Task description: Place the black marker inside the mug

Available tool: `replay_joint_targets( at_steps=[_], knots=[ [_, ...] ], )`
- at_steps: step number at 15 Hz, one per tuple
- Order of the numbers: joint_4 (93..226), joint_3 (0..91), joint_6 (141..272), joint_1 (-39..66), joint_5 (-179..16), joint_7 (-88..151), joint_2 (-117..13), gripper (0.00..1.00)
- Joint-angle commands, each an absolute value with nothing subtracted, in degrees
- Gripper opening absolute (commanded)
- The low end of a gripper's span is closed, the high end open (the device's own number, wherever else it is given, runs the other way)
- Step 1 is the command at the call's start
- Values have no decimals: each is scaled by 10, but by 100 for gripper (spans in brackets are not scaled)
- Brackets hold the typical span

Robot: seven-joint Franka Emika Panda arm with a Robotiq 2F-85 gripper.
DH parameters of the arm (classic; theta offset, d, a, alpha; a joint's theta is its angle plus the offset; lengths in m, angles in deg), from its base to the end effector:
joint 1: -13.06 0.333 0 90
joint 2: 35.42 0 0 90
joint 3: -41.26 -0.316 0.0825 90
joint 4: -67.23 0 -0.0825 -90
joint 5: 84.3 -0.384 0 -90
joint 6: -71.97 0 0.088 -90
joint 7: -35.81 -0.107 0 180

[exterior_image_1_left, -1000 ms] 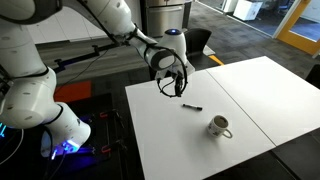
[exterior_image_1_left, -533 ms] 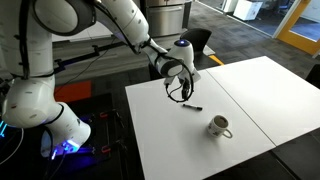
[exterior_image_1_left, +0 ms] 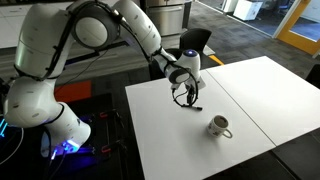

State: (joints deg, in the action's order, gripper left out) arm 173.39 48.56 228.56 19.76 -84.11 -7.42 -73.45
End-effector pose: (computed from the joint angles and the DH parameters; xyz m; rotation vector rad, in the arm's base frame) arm 0.6609 -0.0006 0.1854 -2.9082 1.1056 -0.3656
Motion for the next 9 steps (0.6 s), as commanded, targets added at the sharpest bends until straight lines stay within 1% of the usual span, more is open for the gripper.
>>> replay_joint_targets(
  at_steps=[1, 9],
  knots=[
    [1657, 491, 2253, 205, -873, -81, -797, 100],
    [1545, 503, 2202, 222, -885, -96, -891, 100]
  ],
)
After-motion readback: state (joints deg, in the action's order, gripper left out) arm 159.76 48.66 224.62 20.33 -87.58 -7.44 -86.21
